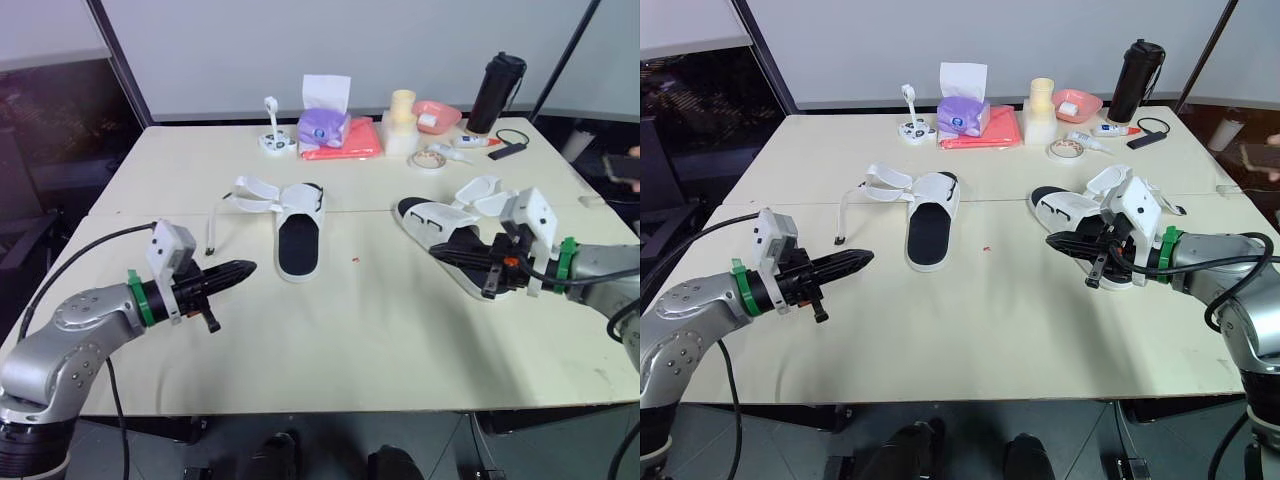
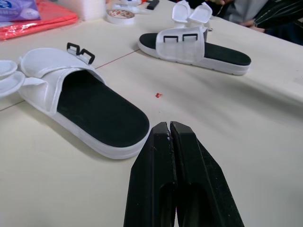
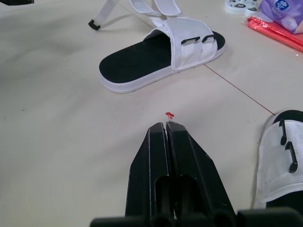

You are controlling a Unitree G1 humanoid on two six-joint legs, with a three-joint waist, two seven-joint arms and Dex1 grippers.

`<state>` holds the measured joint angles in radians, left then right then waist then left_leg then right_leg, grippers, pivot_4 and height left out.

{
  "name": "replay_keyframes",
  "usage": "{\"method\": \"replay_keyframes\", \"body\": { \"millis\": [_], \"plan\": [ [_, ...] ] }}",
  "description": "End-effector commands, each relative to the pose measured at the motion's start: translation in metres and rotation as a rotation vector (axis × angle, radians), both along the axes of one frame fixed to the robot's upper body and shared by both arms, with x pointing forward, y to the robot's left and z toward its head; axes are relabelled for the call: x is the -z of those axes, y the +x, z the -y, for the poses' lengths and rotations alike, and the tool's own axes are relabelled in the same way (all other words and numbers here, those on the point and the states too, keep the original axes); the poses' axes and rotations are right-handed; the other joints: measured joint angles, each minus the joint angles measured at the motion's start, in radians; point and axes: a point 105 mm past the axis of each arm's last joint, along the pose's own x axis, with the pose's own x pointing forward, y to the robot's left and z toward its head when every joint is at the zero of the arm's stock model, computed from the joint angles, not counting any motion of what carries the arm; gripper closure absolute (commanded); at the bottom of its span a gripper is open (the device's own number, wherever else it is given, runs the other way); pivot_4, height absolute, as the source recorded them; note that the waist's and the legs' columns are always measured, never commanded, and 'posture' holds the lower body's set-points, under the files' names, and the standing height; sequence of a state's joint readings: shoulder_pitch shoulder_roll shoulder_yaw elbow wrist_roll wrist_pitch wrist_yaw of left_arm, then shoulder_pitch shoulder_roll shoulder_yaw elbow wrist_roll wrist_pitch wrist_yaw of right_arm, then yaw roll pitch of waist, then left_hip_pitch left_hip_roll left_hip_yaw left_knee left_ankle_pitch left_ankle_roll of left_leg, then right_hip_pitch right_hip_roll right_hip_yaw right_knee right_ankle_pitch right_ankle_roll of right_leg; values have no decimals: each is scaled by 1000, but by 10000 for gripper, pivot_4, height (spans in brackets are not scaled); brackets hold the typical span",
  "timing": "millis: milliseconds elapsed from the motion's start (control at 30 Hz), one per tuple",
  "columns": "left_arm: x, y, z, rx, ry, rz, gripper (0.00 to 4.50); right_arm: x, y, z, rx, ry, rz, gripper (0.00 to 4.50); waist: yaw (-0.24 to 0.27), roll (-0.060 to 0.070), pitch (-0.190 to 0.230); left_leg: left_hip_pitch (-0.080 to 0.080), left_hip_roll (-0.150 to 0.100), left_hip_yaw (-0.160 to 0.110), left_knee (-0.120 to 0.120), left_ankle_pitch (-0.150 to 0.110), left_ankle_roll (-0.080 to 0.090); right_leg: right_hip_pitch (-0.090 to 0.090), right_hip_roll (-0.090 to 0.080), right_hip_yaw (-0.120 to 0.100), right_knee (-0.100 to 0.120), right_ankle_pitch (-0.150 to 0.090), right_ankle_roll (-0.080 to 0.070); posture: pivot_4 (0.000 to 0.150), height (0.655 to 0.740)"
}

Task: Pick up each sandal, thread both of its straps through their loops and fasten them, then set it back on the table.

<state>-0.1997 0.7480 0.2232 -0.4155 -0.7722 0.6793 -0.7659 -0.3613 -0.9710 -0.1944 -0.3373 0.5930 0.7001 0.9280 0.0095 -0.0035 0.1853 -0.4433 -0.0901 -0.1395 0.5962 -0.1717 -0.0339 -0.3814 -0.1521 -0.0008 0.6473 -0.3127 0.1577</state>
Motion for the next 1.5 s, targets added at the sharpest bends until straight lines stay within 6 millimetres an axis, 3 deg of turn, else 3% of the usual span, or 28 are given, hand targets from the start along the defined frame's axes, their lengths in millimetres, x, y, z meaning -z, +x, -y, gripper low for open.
{"method": "replay_keyframes", "body": {
  "millis": [33, 833, 933, 1167, 1300, 1500],
  "plan": [
    [-11, -2, -3, -7, 2, 51, 44646, -18, -1, 3, 6, -14, 76, 45000, 0, 0, 0, 0, 0, 0, 0, 0, 0, 0, 0, 0, 0, 0, 0, 1500, 7400],
    [-11, -3, 5, -3, -18, 45, 44646, -17, 9, 3, 61, -21, 126, 45000, -1, 0, 0, 0, 0, 0, 1, 0, 0, 0, 0, 0, 1, 0, 0, 1500, 7400],
    [-10, -3, 7, 1, -22, 44, 45000, -18, 13, 6, 79, -20, 140, 35966, -1, 0, 0, 0, 0, 0, 1, 0, 0, 0, 0, 0, 1, 0, 0, 1500, 7400],
    [-9, -2, 9, 8, -25, 42, 45000, -18, 35, 27, 210, -151, 256, 596, -5, 0, 0, 0, 0, 0, 1, 1, -1, 0, 0, 0, 2, 0, 0, 1500, 7400],
    [-8, -2, 10, 11, -26, 40, 45000, -16, 51, 48, 275, -367, 377, 596, -6, 0, 0, 1, -1, 0, 1, 1, -2, 0, 0, 0, 2, 0, 0, 1500, 7400],
    [-6, -1, 13, 15, -28, 40, 45000, -14, 73, 63, 256, -687, 580, 596, -24, 0, 0, 1, -1, 0, 1, 2, -3, 0, 1, 0, 3, 0, 0, 1500, 7400]
  ]
}}
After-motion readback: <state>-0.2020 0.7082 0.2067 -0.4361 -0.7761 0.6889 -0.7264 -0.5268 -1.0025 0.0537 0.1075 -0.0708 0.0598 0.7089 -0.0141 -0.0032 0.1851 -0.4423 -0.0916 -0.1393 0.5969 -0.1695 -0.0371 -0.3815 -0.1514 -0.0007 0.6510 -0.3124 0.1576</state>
